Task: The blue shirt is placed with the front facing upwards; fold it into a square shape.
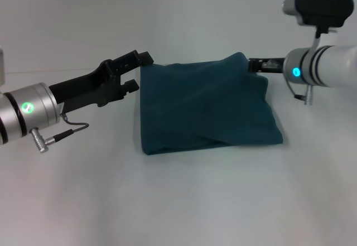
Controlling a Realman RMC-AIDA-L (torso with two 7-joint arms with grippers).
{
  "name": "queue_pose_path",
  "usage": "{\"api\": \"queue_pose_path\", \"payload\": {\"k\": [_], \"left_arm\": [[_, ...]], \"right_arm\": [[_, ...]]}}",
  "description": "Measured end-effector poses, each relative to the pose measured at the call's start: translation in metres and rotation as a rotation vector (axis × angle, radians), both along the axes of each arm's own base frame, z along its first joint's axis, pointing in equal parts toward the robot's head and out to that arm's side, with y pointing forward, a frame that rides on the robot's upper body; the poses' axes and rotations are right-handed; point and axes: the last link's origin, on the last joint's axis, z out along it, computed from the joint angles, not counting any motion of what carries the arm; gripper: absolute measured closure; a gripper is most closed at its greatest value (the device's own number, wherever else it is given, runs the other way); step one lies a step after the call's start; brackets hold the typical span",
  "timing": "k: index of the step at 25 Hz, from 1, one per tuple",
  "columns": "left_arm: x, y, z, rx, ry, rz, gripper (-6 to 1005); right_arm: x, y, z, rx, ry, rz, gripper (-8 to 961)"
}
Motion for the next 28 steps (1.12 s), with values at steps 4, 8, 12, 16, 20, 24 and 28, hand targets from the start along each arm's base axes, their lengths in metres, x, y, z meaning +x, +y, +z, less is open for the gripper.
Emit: {"api": "queue_pose_path", "payload": {"k": [4,8,12,16,20,24,28], "left_arm": [[0.001,0.0,-0.001,0.0,-0.001,0.0,51],[0.005,0.001,-0.004,-0.002,-0.005,-0.006,51],[0.012,0.004,-0.009,0.0,-0.004,-0.011,50],[0.017,0.006,-0.012,0.001,-0.002,-0.015,50],[0.011,0.005,-0.009,0.01,-0.005,0.003,51],[0.007,0.005,-0.003,0.026,-0.013,0.014,51],[0.005,0.007,0.002,0.039,-0.018,0.019,51]], "right_arm": [[-0.005,-0.001,-0.012,0.022,-0.01,0.012,802],[0.001,-0.003,-0.022,0.04,-0.057,-0.002,802],[0.008,-0.007,-0.025,0.002,-0.095,-0.006,802],[0.012,-0.009,-0.024,-0.032,-0.115,-0.008,802],[0.006,-0.005,-0.014,0.002,-0.06,-0.004,801],[0.003,-0.005,-0.017,0.007,-0.045,0.0,801],[-0.002,-0.003,-0.017,0.025,-0.027,0.004,801]]}}
